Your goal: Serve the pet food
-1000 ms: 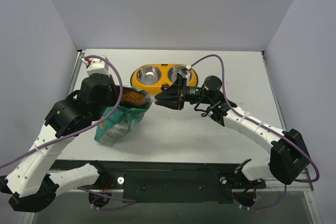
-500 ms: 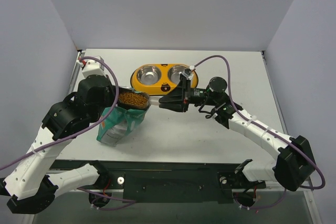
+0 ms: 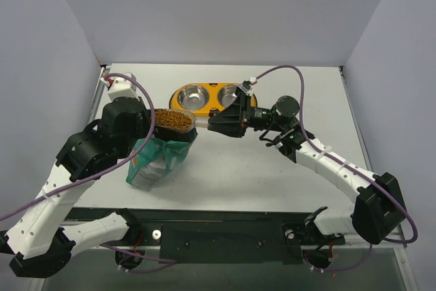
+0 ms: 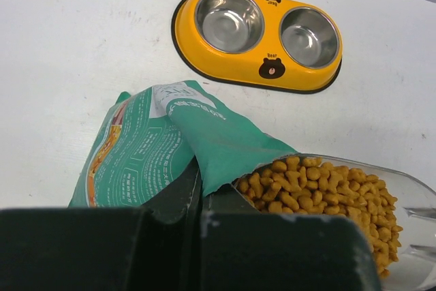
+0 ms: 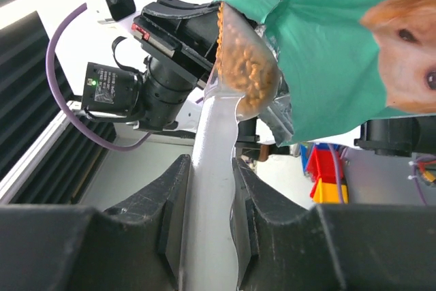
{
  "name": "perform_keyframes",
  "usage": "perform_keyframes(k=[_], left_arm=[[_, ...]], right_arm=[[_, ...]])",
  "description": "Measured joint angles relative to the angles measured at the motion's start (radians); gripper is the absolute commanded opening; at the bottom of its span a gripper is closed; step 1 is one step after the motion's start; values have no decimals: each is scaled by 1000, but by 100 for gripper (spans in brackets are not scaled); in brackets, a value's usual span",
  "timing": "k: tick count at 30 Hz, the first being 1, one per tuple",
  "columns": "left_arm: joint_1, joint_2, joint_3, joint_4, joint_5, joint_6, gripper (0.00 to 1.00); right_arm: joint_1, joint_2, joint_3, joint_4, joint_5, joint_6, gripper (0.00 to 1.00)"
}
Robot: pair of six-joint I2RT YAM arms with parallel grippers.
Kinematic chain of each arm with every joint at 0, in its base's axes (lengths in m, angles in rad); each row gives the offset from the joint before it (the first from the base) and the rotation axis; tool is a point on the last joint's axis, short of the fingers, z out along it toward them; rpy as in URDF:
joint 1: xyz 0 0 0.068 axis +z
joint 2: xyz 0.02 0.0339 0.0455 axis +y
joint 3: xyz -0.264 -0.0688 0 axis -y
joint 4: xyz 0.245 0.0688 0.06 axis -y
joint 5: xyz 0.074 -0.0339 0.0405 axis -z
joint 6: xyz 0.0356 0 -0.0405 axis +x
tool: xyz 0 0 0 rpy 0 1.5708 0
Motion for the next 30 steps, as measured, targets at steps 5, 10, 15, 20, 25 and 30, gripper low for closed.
perform_keyframes(k=[5,10,15,20,25,30], left_arm=[[2,0,-2,3,-15,0,0],[4,0,-1,3,-13,0,0],[1,0,-2,4,2,-11,0],[-6,5,-2,9,18,-16,0],[-6,10,-2,12,19,-16,0],[-6,26,0,24,11,-20,0]], right_arm=[[25,-8,37,-101,29,-97,0],[18,-42,39,-220,33,-204,0],[8,-76,64,-426,16,-352,0],[8,-77,82,-505,12,-405,0],[-7,-84,82,-495,11,-366,0],[-39,-121,82,-482,3,-323,0]])
